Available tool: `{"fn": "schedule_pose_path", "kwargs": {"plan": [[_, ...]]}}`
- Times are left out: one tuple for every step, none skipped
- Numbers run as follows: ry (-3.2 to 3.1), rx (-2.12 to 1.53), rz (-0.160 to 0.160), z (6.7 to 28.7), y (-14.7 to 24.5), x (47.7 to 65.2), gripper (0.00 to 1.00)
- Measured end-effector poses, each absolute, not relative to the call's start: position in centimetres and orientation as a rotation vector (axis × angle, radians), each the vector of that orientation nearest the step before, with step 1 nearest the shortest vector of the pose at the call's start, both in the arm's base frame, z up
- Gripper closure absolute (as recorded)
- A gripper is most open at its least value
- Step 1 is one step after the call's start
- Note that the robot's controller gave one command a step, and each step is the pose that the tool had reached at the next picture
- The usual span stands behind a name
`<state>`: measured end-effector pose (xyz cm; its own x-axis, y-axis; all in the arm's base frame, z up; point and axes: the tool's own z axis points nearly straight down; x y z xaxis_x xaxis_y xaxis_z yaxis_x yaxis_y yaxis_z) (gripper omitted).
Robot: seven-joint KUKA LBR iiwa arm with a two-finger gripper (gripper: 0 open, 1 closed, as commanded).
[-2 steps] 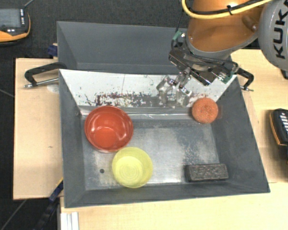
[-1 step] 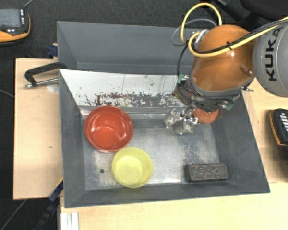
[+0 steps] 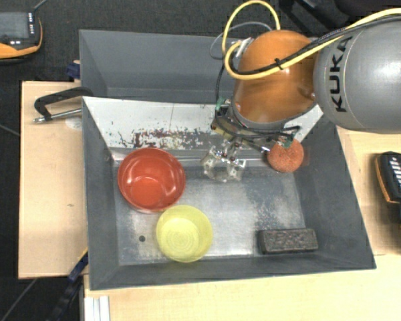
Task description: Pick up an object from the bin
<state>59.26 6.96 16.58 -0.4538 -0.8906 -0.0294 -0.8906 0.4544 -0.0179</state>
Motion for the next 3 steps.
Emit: {"fn": "schedule_pose_path", "kwargs": {"plan": [[2.582,-1.706,-0.004,21.8,10.1,58.3,1.0],[2.382,-1.975,-0.009,18.3,11.0,57.7,1.0],[2.167,-2.198,-0.017,18.5,13.1,60.2,1.0]]}}
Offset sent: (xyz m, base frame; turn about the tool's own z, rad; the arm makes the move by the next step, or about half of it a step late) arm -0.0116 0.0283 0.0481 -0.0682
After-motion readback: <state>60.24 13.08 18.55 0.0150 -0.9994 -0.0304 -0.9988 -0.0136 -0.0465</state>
